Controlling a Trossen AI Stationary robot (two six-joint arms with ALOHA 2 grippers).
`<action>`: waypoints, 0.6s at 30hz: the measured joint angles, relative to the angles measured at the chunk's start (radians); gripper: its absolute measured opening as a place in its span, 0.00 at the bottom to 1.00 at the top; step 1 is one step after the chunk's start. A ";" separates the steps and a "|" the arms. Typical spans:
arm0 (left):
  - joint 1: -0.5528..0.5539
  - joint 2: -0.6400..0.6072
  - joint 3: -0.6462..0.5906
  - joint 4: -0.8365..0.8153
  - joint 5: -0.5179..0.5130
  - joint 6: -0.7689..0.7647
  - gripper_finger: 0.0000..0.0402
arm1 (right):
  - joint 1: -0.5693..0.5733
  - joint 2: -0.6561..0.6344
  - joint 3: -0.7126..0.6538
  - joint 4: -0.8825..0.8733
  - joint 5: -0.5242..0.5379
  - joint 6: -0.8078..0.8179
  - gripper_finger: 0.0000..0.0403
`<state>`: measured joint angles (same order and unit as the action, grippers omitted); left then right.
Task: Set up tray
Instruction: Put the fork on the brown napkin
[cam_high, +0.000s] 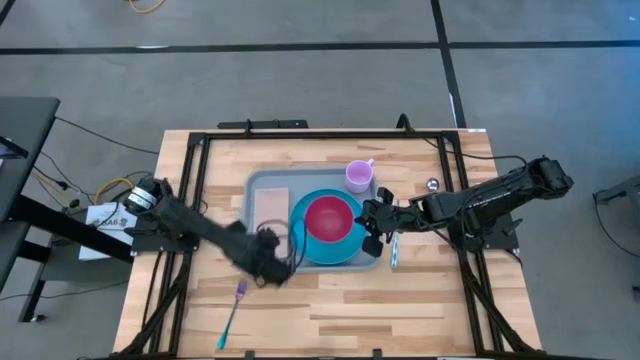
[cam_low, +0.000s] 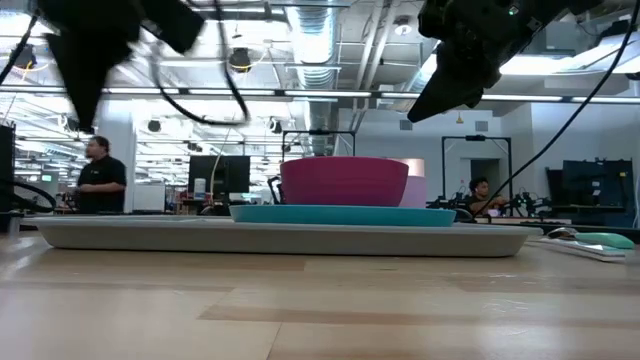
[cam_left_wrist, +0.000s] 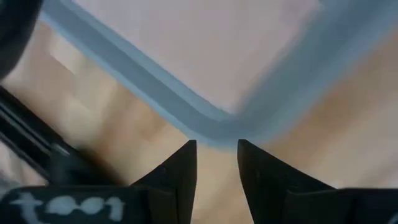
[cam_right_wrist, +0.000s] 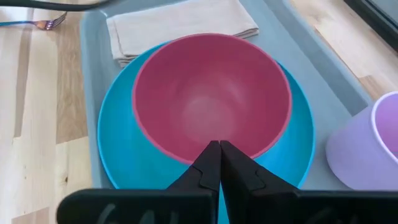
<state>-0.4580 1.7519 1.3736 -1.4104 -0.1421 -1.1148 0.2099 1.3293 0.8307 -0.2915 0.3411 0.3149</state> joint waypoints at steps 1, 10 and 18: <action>-0.042 0.000 0.008 0.005 0.012 -0.060 0.27 | -0.003 0.000 0.000 0.001 0.000 0.000 0.00; -0.383 0.000 0.011 0.224 -0.032 -0.548 0.27 | -0.003 0.000 0.000 0.001 0.000 0.000 0.00; -0.504 0.000 -0.101 0.261 -0.152 -0.837 0.27 | -0.003 0.000 0.000 0.001 0.000 0.000 0.00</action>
<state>-0.9622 1.7515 1.2724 -1.1490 -0.2942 -1.9523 0.2073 1.3293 0.8310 -0.2901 0.3408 0.3153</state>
